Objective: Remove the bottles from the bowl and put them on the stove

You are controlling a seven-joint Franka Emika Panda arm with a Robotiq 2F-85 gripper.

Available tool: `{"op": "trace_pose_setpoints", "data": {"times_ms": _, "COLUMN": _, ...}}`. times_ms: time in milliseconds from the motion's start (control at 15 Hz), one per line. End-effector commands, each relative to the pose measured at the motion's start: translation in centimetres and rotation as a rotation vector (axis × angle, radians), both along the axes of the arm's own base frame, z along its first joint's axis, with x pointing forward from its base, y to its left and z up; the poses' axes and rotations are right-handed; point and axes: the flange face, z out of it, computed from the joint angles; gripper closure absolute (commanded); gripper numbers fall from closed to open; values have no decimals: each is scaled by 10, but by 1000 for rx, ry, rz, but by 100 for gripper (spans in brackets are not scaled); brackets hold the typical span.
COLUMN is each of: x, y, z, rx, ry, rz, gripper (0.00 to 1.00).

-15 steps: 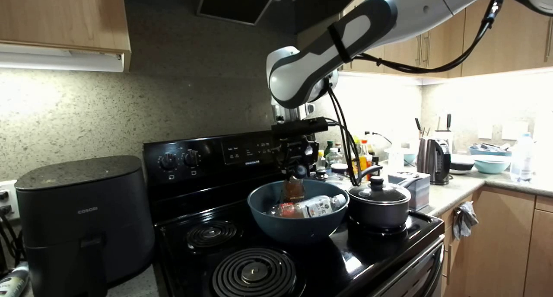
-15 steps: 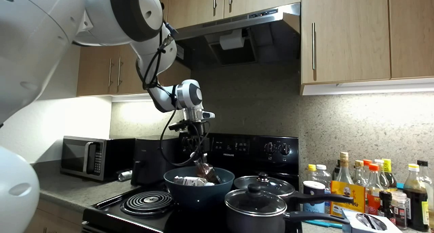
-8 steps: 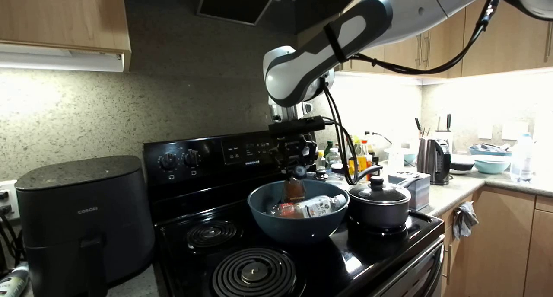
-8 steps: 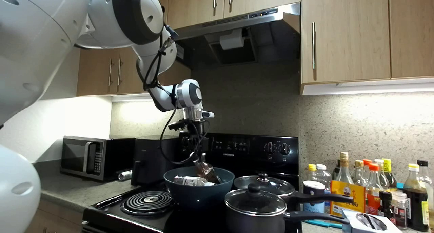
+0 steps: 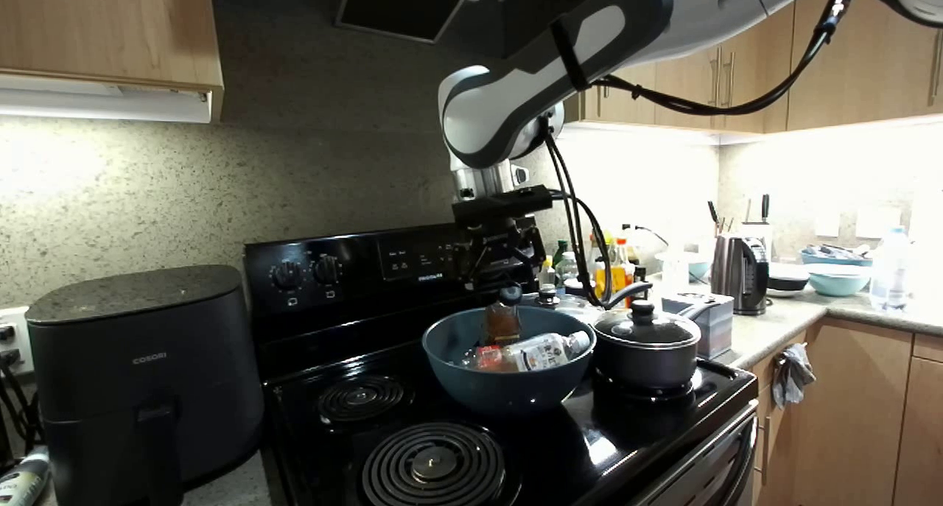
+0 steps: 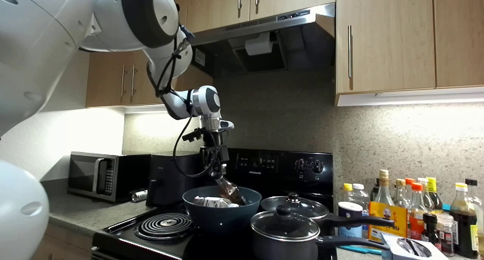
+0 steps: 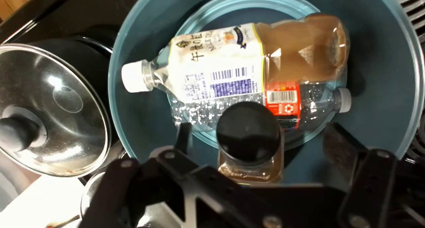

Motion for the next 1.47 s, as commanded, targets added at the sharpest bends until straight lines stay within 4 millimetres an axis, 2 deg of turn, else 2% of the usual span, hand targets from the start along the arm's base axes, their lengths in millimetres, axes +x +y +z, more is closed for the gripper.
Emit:
{"op": "trace_pose_setpoints", "data": {"times_ms": 0, "x": -12, "y": 6, "z": 9, "rx": 13, "ry": 26, "rz": -2, "gripper": 0}}
{"op": "trace_pose_setpoints", "data": {"times_ms": 133, "x": -12, "y": 8, "z": 9, "rx": 15, "ry": 30, "rz": 2, "gripper": 0}}
{"op": "trace_pose_setpoints", "data": {"times_ms": 267, "x": -10, "y": 7, "z": 6, "rx": 17, "ry": 35, "rz": 1, "gripper": 27}}
{"op": "trace_pose_setpoints", "data": {"times_ms": 800, "x": -8, "y": 1, "z": 2, "rx": 50, "ry": 59, "rz": -13, "gripper": 80}}
{"op": "trace_pose_setpoints", "data": {"times_ms": 1067, "x": -8, "y": -2, "z": 7, "rx": 74, "ry": 45, "rz": -33, "gripper": 80}}
{"op": "trace_pose_setpoints", "data": {"times_ms": 1267, "x": -20, "y": -1, "z": 37, "rx": 62, "ry": -20, "rz": -41, "gripper": 80}}
{"op": "trace_pose_setpoints", "data": {"times_ms": 1400, "x": -32, "y": 0, "z": 65, "rx": 64, "ry": -86, "rz": -39, "gripper": 80}}
